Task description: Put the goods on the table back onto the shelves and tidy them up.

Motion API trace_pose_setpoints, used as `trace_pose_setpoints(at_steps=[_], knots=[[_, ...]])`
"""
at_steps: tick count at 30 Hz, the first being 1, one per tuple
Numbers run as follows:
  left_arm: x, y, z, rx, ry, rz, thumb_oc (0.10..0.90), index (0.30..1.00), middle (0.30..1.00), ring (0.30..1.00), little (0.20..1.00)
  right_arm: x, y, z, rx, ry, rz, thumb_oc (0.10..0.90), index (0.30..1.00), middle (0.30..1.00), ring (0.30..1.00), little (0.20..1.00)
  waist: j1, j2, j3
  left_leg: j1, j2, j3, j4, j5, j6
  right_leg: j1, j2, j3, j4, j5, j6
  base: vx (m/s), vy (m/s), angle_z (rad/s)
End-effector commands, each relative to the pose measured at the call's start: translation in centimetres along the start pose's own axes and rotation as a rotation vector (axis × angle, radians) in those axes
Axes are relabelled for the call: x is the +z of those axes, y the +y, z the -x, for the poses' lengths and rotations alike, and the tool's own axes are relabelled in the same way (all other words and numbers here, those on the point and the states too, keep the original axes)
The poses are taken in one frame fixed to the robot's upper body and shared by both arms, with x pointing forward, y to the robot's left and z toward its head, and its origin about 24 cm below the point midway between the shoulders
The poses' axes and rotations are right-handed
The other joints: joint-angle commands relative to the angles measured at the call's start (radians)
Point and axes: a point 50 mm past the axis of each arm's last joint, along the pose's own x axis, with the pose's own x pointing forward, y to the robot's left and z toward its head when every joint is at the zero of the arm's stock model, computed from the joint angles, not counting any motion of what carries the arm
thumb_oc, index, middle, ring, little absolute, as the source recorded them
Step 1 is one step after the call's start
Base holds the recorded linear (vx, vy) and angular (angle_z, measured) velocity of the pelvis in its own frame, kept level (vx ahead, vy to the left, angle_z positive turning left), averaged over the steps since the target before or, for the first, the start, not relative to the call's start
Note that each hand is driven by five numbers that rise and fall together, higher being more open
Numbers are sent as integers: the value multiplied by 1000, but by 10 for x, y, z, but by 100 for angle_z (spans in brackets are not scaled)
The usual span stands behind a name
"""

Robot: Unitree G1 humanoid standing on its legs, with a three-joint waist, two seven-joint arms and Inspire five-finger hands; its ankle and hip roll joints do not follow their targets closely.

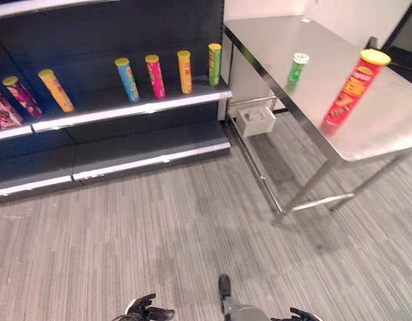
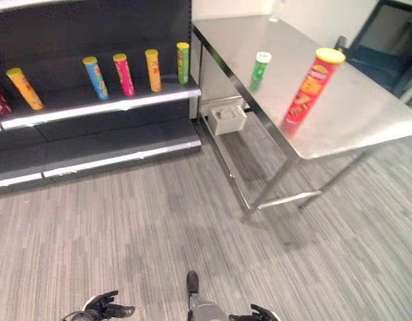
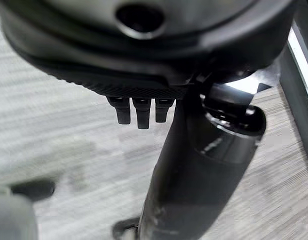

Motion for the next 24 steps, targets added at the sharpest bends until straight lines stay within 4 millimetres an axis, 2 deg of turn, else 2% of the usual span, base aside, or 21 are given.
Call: trace_pose_setpoints(at_steps=[1,2,4,5,6,8,10,11,12,13,15,16,18,19,20,21,23,24], knots=[[14,21,-1,50,-62,-55,800,900,900,900,900,1,-27,2,-75,-9,17,800,900,900,900,900,-7,-8,-24,-95,46,-38,-60,66,13,28,-78,-43,24,-103,257,190,-244,10],[14,20,-1,43,-69,-52,800,900,900,900,900,1,-28,2,-71,-11,25,800,900,900,900,900,-2,-8,-30,-114,64,-44,19,95,-7,68,-61,-58,13,-128,239,228,-317,7],[22,19,-1,39,-93,-44,800,900,900,900,900,4,-29,2,-74,-23,28,800,900,900,900,900,-1,-19,-17,-186,82,-31,183,152,-33,112,-58,-75,5,-150,220,149,-322,6],[32,19,-2,37,-126,-39,800,900,900,900,900,7,-30,2,-79,-35,25,800,900,900,900,900,5,-37,7,-270,100,4,343,189,-22,140,-58,-76,7,-170,203,84,-294,32],[34,18,-2,36,-132,-44,800,900,900,900,900,7,-30,2,-84,-31,28,800,900,900,900,900,6,-41,9,-303,108,22,382,185,-15,148,-59,-79,5,-178,198,88,-224,31],[39,15,-3,23,-146,-53,800,900,900,900,900,4,-32,2,-92,-15,21,800,900,900,900,900,10,-43,7,-331,82,48,319,132,2,161,-65,-77,5,-190,201,114,-54,-9],[41,10,-3,5,-152,-66,800,900,900,900,900,-1,-33,2,-95,0,17,800,900,900,900,900,18,-40,-2,-342,9,32,197,81,22,163,-69,-66,5,-192,209,112,26,-17],[41,10,-3,4,-151,-66,800,900,900,900,900,-1,-33,2,-95,0,17,800,900,900,900,900,18,-40,1,-336,8,32,193,81,22,167,-70,-66,5,-194,209,92,55,-12],[41,7,-3,-2,-153,-73,800,900,900,900,900,-2,-34,3,-100,4,19,800,900,900,900,900,22,-28,-3,-329,-21,16,94,106,23,167,-58,-63,5,-196,213,112,98,-17],[35,7,-3,-1,-127,-100,800,900,900,900,900,-4,-39,3,-118,20,38,800,900,900,900,900,27,-1,-9,-303,-35,-11,-27,139,25,166,-36,-55,30,-219,214,128,129,-17],[35,3,-3,-15,-133,-85,800,900,900,900,900,-7,-35,3,-105,18,34,800,900,900,900,900,20,16,-24,-269,-36,-23,-99,151,38,150,-32,-60,76,-232,216,70,102,-28],[35,3,-3,-15,-133,-85,800,900,900,900,900,-7,-35,4,-105,18,34,800,900,900,900,900,21,16,-24,-267,-36,-22,-101,152,38,149,-32,-59,77,-233,216,30,84,-52],[37,3,-3,-23,-141,-90,800,900,900,900,900,-6,-31,3,-92,7,27,800,900,900,900,900,12,29,-17,-245,-32,-15,-123,162,48,71,-45,-62,230,-248,226,6,107,-38],[39,5,-3,-17,-144,-90,800,900,900,900,900,-2,-29,3,-87,-7,30,800,900,900,900,900,6,33,2,-235,-22,-9,-128,165,56,12,-48,-52,336,-231,238,-20,75,-24],[39,5,-3,-17,-144,-90,800,900,900,900,900,-2,-29,2,-87,-7,30,800,900,900,900,900,8,32,2,-236,-23,-7,-128,165,57,7,-49,-50,342,-234,239,-64,50,-43],[42,10,-3,0,-148,-105,800,900,900,900,900,3,-24,1,-73,-18,35,800,900,900,900,900,1,36,28,-228,-10,1,-127,171,68,-70,-53,-30,465,-211,261,-12,2,-57],[43,14,-3,12,-153,-97,800,900,900,900,900,1,-21,1,-67,-12,35,800,900,900,900,900,14,41,25,-222,4,9,-126,159,69,-71,-107,-48,437,-214,249,75,-102,-63],[44,18,-3,27,-157,-84,800,900,900,900,900,0,-21,1,-75,-2,37,800,900,900,900,900,25,45,20,-211,26,24,-137,147,58,-56,-185,-101,337,-201,245,152,-226,-56]])
